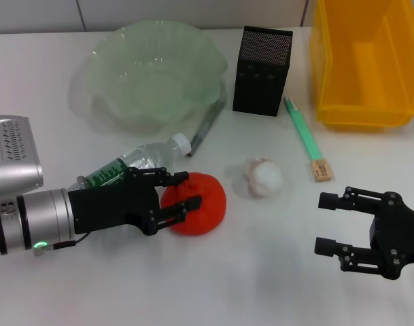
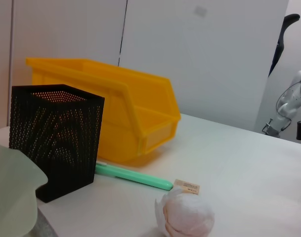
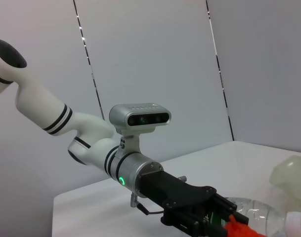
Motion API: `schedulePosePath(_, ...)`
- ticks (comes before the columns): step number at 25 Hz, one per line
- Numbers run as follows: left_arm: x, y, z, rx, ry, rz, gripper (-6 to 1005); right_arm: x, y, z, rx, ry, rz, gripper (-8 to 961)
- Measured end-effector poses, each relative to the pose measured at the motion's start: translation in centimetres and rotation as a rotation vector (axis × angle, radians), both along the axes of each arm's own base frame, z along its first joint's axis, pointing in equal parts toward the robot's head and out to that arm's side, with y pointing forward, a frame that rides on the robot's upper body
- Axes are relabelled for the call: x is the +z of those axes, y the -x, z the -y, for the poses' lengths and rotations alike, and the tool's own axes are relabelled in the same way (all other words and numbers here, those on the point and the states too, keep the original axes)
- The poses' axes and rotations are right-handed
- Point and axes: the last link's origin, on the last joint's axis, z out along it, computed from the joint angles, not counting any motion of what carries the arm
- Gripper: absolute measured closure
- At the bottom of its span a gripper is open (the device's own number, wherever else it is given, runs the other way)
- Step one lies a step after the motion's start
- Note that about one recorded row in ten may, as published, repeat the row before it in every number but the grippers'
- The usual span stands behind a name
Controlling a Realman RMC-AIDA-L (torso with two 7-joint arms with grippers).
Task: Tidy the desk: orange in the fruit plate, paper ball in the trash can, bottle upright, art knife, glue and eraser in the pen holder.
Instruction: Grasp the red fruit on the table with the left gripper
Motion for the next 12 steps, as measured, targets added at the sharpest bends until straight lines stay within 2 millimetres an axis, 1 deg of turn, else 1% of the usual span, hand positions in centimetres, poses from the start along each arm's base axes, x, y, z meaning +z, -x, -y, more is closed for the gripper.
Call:
schedulePosePath(4, -0.05, -0.04, 0.02, -0.003, 0.004, -0.002, 572, 0.0, -0.01, 0.01, 0.0, 0.0, 0.0, 231)
schedulePosePath(10, -0.09, -0.05, 0.1, 0.001, 0.006, 0.004, 787, 0.04, -0.04, 0.0, 0.0, 0.0, 0.002, 232)
schedulePosePath(12, -0.09, -0.05, 0.1, 0.001, 0.006, 0.004, 804, 0.06, -0.05, 0.0, 0.0, 0.0, 0.002, 232)
